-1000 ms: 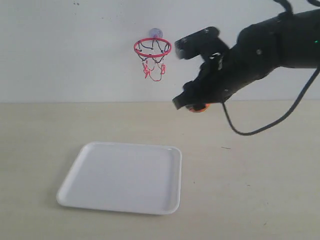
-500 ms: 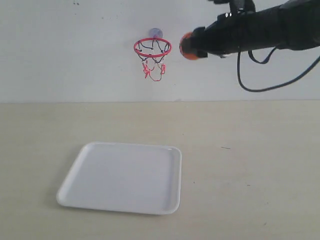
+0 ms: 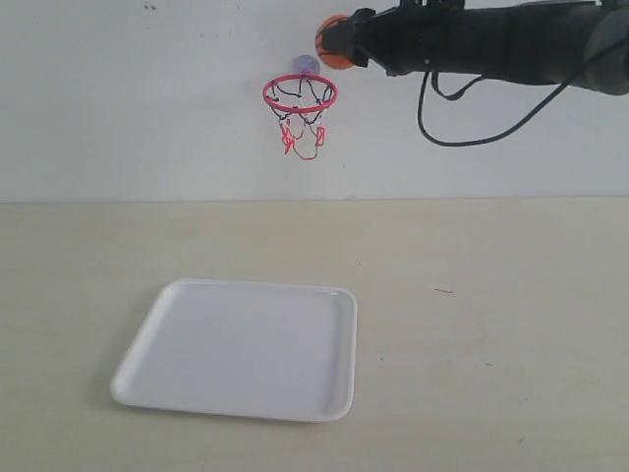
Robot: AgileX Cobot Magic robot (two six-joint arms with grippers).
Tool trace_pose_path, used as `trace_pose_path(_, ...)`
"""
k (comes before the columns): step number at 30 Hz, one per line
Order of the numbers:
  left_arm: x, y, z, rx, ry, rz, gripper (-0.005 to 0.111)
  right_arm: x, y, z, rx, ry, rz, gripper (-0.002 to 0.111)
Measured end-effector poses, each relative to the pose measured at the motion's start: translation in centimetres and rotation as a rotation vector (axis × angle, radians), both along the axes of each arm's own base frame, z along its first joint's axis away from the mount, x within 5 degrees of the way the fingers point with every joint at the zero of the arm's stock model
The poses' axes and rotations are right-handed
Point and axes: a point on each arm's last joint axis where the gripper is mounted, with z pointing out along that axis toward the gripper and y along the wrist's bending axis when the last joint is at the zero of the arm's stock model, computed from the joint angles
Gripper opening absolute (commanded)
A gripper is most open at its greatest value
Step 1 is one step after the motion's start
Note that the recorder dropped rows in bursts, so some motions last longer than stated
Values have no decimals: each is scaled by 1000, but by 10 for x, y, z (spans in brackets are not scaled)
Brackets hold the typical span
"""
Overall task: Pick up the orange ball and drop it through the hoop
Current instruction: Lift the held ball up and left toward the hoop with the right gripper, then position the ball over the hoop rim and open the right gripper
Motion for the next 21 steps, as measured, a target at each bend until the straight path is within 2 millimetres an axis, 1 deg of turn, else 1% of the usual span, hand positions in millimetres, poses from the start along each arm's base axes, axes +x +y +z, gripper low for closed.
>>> trace_pose_path(4,0,0,0,0,0,0,4,7,10,7,1,-54,-5,0)
trace_pose_path(8,0,0,0,0,0,0,4,18,18,-2,0,-72,2,0)
trace_pose_path(15,0,0,0,0,0,0,4,39,27,-24,16,-80,3,0)
trace_pose_path(21,0,0,0,0,0,0,4,51,32,-31,70,-75,3,0)
